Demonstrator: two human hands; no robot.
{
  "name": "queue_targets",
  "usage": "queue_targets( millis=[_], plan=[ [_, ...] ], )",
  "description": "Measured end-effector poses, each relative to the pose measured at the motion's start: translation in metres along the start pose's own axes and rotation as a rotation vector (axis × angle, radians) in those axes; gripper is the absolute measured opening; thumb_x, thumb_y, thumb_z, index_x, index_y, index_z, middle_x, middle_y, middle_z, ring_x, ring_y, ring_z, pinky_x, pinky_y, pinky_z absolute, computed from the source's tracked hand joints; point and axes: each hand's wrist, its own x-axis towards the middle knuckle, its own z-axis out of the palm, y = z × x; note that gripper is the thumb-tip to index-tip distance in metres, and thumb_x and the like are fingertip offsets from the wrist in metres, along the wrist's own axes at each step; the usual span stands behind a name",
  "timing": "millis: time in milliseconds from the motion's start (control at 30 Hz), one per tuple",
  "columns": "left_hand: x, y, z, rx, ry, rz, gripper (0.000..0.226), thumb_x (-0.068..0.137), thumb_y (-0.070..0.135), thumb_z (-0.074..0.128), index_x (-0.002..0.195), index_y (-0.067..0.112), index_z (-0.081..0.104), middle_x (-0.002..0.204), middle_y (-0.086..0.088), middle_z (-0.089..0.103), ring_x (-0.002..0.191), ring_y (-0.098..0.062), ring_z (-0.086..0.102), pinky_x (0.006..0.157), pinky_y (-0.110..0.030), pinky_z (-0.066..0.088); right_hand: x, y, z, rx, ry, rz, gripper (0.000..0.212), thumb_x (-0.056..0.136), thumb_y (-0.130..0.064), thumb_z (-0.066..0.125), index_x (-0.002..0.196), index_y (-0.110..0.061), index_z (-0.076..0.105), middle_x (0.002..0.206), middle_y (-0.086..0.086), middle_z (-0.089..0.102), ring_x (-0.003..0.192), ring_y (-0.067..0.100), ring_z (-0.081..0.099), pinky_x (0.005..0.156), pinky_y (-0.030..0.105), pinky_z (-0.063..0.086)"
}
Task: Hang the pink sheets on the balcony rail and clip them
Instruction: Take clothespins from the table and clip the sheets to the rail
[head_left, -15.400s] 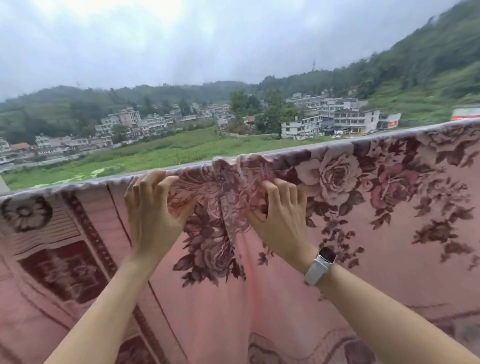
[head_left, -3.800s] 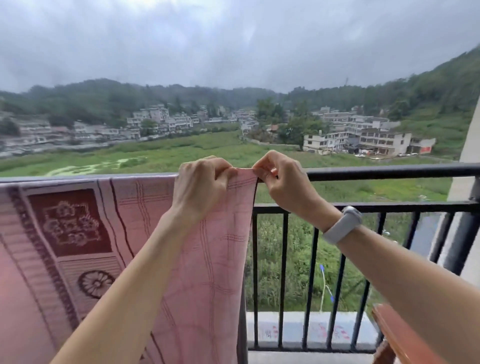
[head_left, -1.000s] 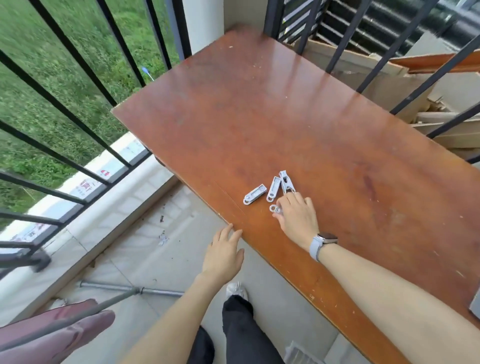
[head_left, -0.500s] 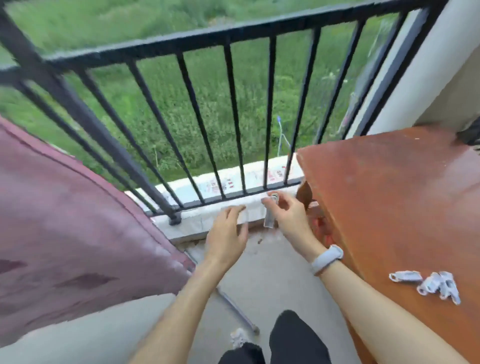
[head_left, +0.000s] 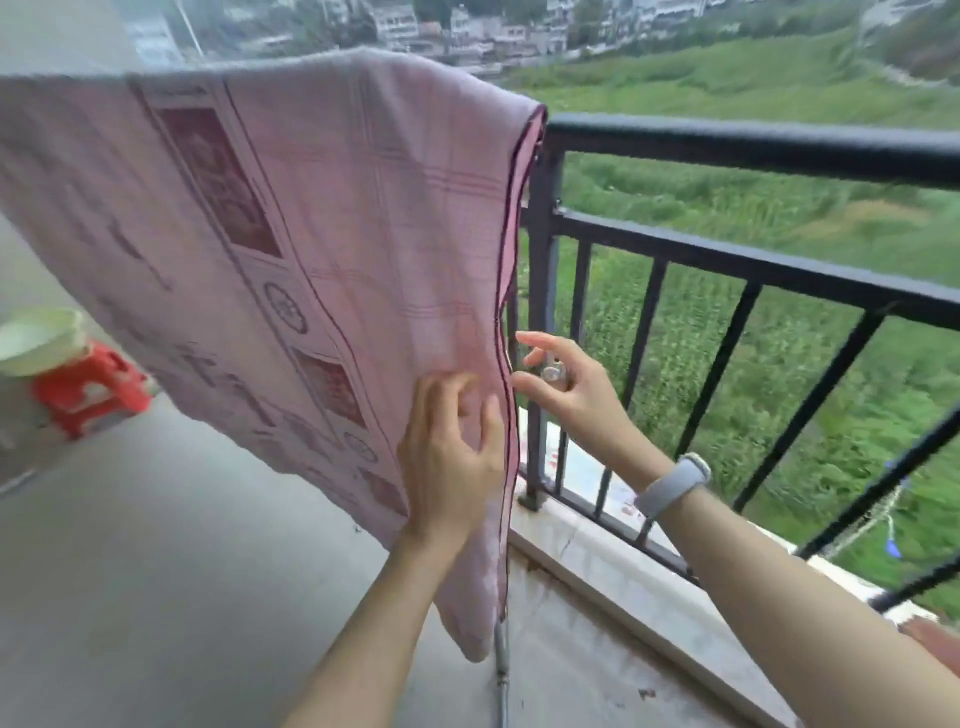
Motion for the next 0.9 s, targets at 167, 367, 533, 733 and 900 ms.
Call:
queue_targets(
  millis=[167,367,533,733,900],
  plan=[
    [0.015,0.023,0.007,-0.013,0.101,-0.084,0.035,0.078,0.03,0.065,0.101,0.006,0.055,0.1,-0.008,0.055,0.093,-0.015,0.052,0.077,-0.021,0.046,0.02,-0.007,0.005,-0.024,-0.069,-0.141,0.01,0.082,-0.007,0.063,0.088,-0.016,0.062,0.09,0.004,0.053,0.07,-0.012,0.05,0.067,0.006,0.038],
    [0.028,0.042,0.009,0.075,0.26,-0.133,0.025,0.08,0.029,0.055,0.089,0.006,0.06,0.089,-0.004,0.057,0.081,-0.011,0.052,0.073,-0.003,0.033,0.007,0.003,-0.001,-0.104,0.065,-0.332,0.018,0.088,-0.013,0.052,0.076,-0.003,0.063,0.078,0.0,0.05,0.063,0.005,0.05,0.056,0.014,0.041],
    [0.02,0.043,-0.006,0.006,0.222,-0.138,0.032,0.084,0.036,0.05,0.088,0.009,0.066,0.085,0.001,0.059,0.077,-0.004,0.053,0.072,-0.009,0.038,-0.015,0.005,0.014,-0.363,0.119,-0.595,0.023,0.087,-0.02,0.05,0.076,-0.006,0.065,0.077,0.006,0.057,0.062,0.021,0.057,0.051,0.028,0.045],
    [0.04,0.061,-0.002,0.248,0.105,-0.19,0.034,0.076,0.039,0.066,0.091,0.011,0.053,0.088,0.0,0.054,0.077,-0.013,0.049,0.065,-0.026,0.04,-0.016,0.006,0.018,-0.387,0.073,-0.625,0.025,0.09,-0.026,0.049,0.084,-0.011,0.068,0.075,0.009,0.055,0.062,0.026,0.055,0.052,0.032,0.046],
    [0.05,0.048,-0.006,0.132,0.129,-0.187,0.021,0.084,0.022,0.059,0.068,0.009,0.061,0.069,0.0,0.059,0.065,-0.02,0.057,0.061,-0.031,0.044,-0.025,0.012,0.0,-0.2,-0.169,-0.353,0.035,0.091,-0.02,0.052,0.125,-0.014,0.047,0.089,0.005,0.043,0.076,0.016,0.046,0.076,0.023,0.047]
  ],
)
